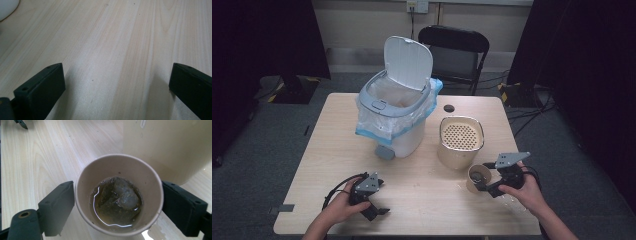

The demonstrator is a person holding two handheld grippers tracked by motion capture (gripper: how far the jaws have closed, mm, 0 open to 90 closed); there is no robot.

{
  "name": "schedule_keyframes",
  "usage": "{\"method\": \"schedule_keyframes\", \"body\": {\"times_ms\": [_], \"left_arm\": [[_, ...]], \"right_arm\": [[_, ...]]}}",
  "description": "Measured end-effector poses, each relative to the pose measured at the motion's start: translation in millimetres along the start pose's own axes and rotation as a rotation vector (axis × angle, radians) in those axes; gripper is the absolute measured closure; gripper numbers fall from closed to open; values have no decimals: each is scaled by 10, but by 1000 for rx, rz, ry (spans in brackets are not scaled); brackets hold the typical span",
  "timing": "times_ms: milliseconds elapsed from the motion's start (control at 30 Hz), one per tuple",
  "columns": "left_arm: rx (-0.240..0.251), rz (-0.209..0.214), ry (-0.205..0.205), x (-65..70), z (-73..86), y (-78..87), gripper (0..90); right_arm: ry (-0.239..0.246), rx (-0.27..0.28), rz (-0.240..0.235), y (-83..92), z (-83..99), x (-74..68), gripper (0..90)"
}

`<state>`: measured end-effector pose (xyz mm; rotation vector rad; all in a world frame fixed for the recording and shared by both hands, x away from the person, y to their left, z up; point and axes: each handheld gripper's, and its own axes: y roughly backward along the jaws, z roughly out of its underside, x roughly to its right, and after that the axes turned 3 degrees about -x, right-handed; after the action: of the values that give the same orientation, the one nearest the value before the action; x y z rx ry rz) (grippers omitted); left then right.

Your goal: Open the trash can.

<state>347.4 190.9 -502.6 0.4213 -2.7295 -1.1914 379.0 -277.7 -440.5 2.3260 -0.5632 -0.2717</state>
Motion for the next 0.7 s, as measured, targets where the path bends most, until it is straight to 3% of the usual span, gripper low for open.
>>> {"method": "schedule_keyframes", "body": {"times_ms": [533,700], "left_arm": [[1,0,0,0,0,-1,0],[1,0,0,1,0,0,0]], "right_arm": [[-49,24,-8,-189,244,29,160],[-56,61,-15,-235,293,37,170]]}}
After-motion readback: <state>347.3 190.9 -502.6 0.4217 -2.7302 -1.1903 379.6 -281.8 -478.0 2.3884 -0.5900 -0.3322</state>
